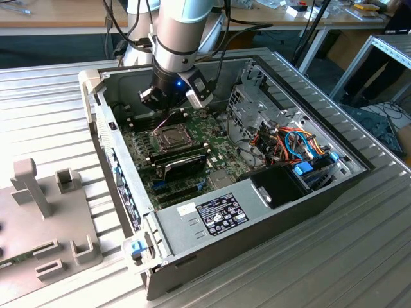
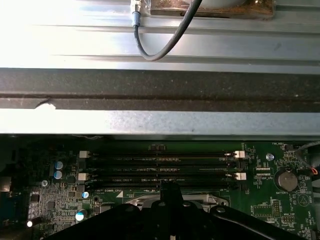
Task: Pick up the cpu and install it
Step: 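Install the first cpu locking lever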
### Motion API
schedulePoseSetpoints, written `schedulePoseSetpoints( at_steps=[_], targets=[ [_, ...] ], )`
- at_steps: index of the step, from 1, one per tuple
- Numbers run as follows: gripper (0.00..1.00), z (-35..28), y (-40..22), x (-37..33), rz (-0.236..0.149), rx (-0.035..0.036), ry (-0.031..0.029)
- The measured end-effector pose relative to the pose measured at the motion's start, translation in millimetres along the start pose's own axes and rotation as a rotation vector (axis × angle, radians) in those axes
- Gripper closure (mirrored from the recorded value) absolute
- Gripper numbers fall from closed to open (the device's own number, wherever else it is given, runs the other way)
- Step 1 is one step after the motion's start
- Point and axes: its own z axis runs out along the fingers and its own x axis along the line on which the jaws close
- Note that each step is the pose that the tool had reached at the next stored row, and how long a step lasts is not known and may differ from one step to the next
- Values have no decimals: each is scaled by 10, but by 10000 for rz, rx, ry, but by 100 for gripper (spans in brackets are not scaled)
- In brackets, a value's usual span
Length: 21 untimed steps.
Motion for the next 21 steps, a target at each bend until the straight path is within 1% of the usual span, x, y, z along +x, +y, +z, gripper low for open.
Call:
schedulePoseSetpoints(
  at_steps=[3,7,11,16,21],
  targets=[
    [89,2,0,0,0,-1,-1],
    [89,30,-6,1,0,-2,-1],
    [89,31,-5,7,2,-1,-3],
    [89,34,0,31,-1,-1,-8],
    [89,61,-5,35,-2,-2,-8]
  ],
)
